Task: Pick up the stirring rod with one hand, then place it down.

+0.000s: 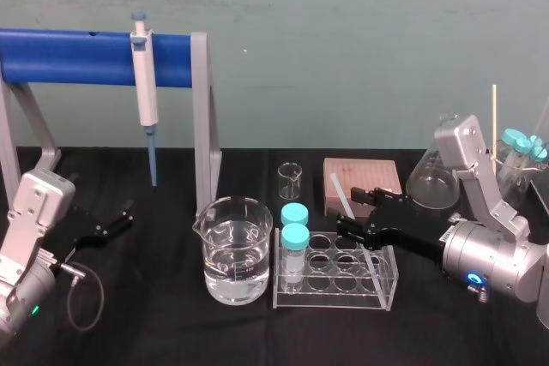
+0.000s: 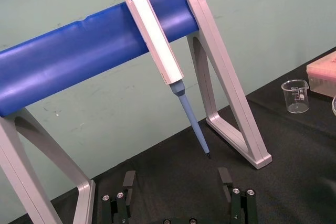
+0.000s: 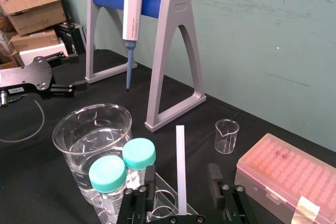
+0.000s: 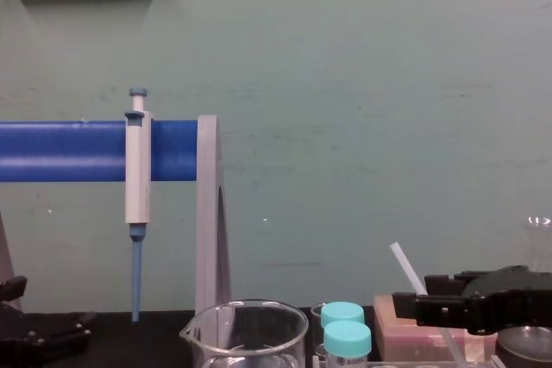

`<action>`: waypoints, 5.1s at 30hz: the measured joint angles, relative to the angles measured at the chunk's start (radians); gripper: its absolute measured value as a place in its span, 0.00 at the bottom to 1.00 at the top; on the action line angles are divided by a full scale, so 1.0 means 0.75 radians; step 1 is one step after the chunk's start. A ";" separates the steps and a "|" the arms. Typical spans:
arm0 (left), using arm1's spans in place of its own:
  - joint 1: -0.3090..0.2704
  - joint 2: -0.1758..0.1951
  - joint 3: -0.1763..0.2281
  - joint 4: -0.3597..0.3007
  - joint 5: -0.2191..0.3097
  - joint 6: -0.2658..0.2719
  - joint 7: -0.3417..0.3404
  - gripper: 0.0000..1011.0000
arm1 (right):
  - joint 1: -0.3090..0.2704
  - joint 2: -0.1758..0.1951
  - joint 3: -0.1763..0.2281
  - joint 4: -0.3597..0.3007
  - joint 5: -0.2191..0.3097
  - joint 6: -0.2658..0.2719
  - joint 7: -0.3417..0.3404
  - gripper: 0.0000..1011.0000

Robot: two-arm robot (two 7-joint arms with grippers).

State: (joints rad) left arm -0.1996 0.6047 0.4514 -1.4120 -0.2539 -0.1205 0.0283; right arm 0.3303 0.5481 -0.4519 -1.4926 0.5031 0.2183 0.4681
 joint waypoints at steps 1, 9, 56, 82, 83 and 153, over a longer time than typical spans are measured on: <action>0.000 0.000 0.000 0.000 0.000 0.000 0.000 0.99 | 0.000 0.000 0.000 0.000 0.000 0.000 0.000 0.65; 0.000 0.000 0.000 0.000 0.000 0.000 0.000 0.99 | -0.001 0.001 0.001 -0.001 0.001 -0.001 -0.001 0.37; 0.000 0.000 0.000 0.000 0.000 0.000 0.000 0.99 | -0.250 -0.133 0.218 -0.038 -0.032 -0.690 -0.010 0.07; 0.000 0.000 0.000 0.000 0.000 0.000 0.000 0.99 | -0.157 -0.145 0.358 -0.182 -0.022 -0.669 0.042 0.07; 0.000 0.000 0.000 0.000 0.000 0.000 0.000 0.99 | -0.157 -0.146 0.358 -0.182 -0.023 -0.668 0.042 0.07; 0.000 0.000 0.000 0.000 0.000 0.000 0.000 0.99 | -0.143 -0.167 0.352 -0.141 -0.033 -0.653 0.047 0.07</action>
State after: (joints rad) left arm -0.1995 0.6047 0.4514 -1.4120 -0.2539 -0.1205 0.0283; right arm 0.2233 0.4225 -0.1877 -1.5987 0.4781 -0.2716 0.5037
